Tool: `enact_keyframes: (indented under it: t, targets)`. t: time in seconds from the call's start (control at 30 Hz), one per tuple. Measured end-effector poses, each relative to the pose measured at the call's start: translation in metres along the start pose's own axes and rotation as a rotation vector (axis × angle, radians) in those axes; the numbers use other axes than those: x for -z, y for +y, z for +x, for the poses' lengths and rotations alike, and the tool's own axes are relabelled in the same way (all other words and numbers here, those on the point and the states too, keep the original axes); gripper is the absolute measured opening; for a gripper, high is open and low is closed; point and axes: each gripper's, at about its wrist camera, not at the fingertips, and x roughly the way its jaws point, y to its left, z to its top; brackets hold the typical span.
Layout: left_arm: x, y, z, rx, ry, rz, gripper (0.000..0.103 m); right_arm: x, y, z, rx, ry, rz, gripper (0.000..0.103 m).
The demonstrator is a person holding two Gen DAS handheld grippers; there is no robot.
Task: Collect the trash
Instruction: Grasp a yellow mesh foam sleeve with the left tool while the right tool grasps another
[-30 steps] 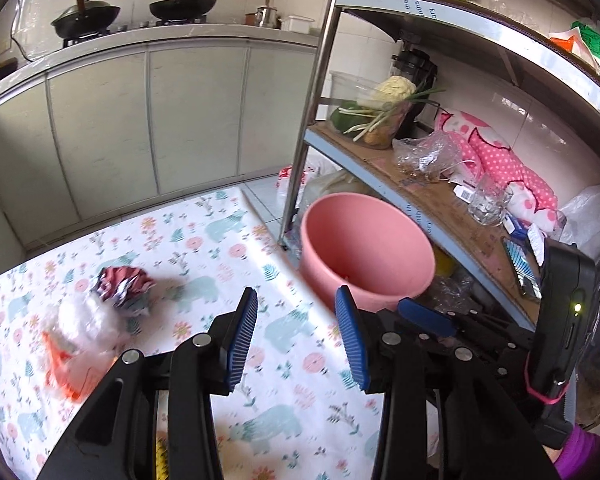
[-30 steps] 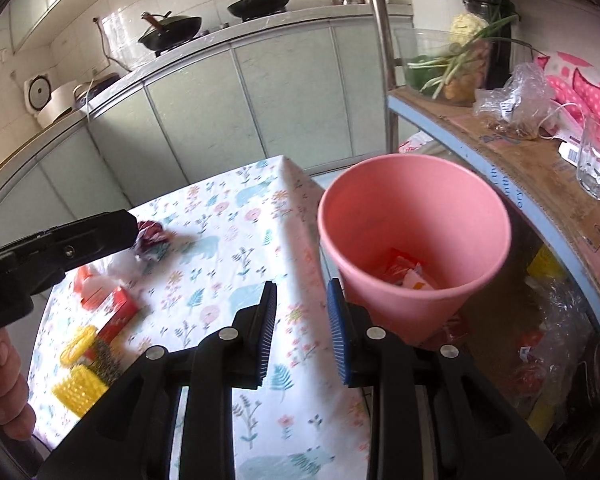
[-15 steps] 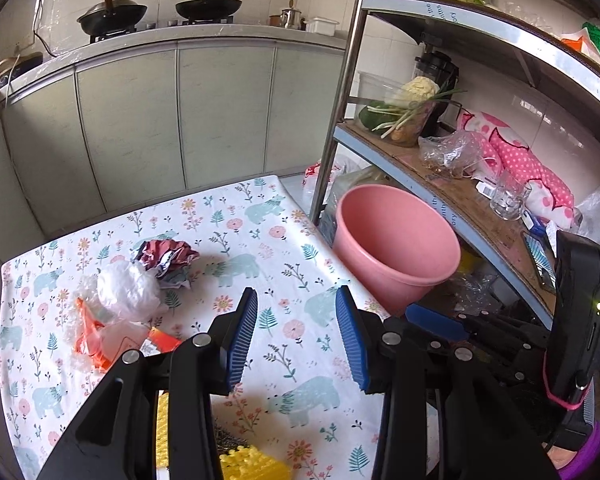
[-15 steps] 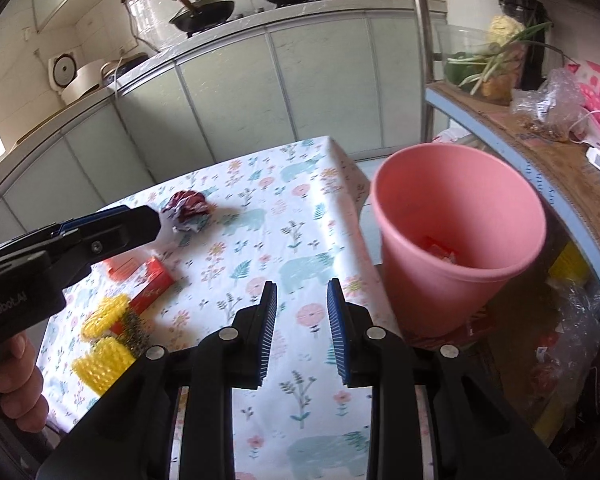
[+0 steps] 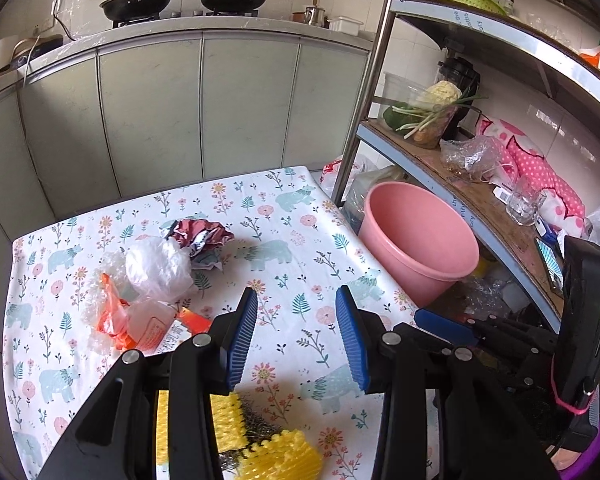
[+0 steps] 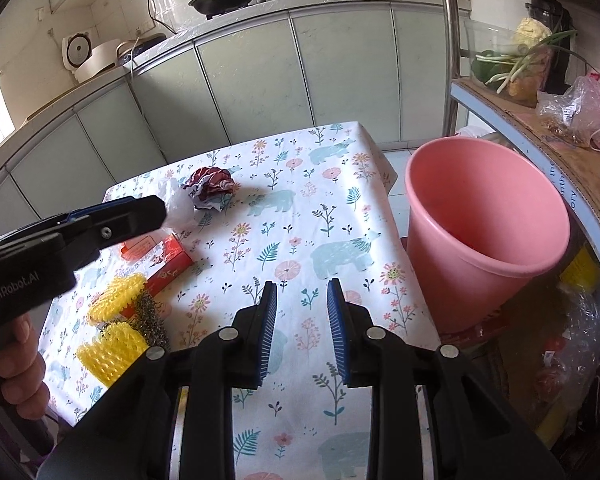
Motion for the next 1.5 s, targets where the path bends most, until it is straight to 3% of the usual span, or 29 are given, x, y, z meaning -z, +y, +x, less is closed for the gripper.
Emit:
enact_keyframes:
  t: [0.17,0.3,0.43,0.5,0.6,0.63,0.83,1.03,1.17,1.27,1.33,1.37,1.4,1.5]
  targets:
    - [0.004,0.035,-0.029,-0.016,-0.070,-0.016,0.040,0.001,0.004,-0.002,-0.055,0.005,-0.021,0.027]
    - [0.013,0.076,-0.054,-0.088,-0.105,-0.040,0.040,0.004,0.009,-0.001,-0.174,0.052,-0.052,0.027]
    - [0.033,0.111,-0.065,-0.140,-0.077,-0.058,0.040,0.008,0.018,-0.004,-0.301,0.091,-0.090,0.027]
    - [0.045,0.122,-0.068,-0.107,-0.052,-0.096,0.040,0.010,0.025,-0.005,-0.365,0.115,-0.111,0.029]
    - [0.059,0.122,-0.072,0.004,-0.019,-0.120,0.040,0.015,0.039,-0.006,-0.415,0.144,-0.165,0.046]
    - [0.061,0.116,-0.072,0.023,-0.016,-0.101,0.040,0.017,0.045,-0.006,-0.426,0.158,-0.184,0.047]
    - [0.076,0.080,-0.051,0.078,0.044,0.033,0.040,0.032,0.068,0.005,-0.438,0.232,-0.264,0.052]
    - [0.085,0.065,-0.037,0.038,0.067,0.185,0.040,0.036,0.077,0.020,-0.436,0.268,-0.276,0.053]
    - [0.085,0.074,-0.025,0.022,0.059,0.192,0.040,0.033,0.080,0.029,-0.409,0.246,-0.291,0.053]
    - [0.084,0.080,-0.022,0.057,0.054,0.163,0.038,0.031,0.080,0.030,-0.413,0.228,-0.290,0.053]
    - [0.083,0.083,-0.019,0.059,0.056,0.151,0.036,0.031,0.080,0.031,-0.435,0.231,-0.288,0.052]
    - [0.084,0.084,-0.018,0.058,0.058,0.149,0.034,0.031,0.081,0.031,-0.438,0.230,-0.293,0.047]
    - [0.084,0.085,-0.016,0.054,0.060,0.147,0.032,0.031,0.081,0.030,-0.438,0.228,-0.298,0.035]
    - [0.083,0.086,-0.014,0.049,0.059,0.142,0.017,0.030,0.081,0.028,-0.456,0.228,-0.296,0.020]
